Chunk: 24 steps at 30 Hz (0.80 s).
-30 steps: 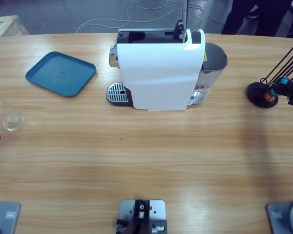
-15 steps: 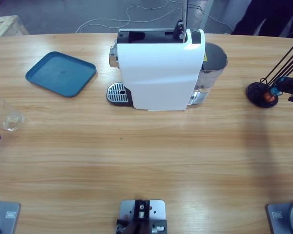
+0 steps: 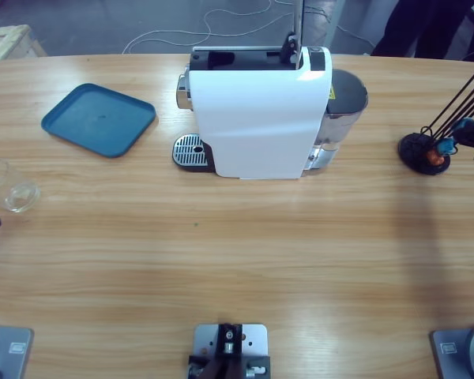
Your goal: Pour coffee
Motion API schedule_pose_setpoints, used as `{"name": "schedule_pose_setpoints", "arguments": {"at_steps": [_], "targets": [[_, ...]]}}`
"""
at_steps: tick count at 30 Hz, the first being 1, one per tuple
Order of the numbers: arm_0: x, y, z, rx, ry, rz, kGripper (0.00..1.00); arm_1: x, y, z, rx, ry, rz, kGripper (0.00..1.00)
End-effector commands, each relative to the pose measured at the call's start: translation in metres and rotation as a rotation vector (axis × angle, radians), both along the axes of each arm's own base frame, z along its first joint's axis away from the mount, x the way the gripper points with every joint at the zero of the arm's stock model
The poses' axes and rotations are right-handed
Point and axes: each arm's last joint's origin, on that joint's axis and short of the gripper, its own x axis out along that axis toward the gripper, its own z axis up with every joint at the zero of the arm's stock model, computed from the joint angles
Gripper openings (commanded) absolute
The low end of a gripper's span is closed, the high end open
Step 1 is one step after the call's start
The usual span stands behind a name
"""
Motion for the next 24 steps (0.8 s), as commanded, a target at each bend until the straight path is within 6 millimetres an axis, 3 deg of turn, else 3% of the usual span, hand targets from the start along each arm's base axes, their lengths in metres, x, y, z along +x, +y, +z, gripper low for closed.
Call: {"name": "schedule_pose_setpoints", "arguments": {"at_steps": [1,8,13,19,24], "targets": [[0.002,-0.002,-0.013,0.028,0.028,0.012,1.000,-0.012,-0.004,0.052,-0.044,-0.084,0.001,0.000],[0.002,-0.002,-0.013,0.028,0.028,0.012,1.000,-0.027,-0.006,0.091,-0.049,-0.159,-0.011,0.000],[0.001,-0.001,-0.013,0.027,0.027,0.013,1.000,-0.055,0.004,0.128,-0.059,-0.227,0.073,0.000],[0.003,-0.004,-0.011,0.060,0.014,-0.002,1.000,-0.080,0.057,0.148,-0.092,-0.230,0.673,0.000],[0.014,-0.019,-0.013,0.135,0.024,-0.036,1.000,-0.075,0.113,0.163,-0.125,-0.197,0.972,0.000]]}}
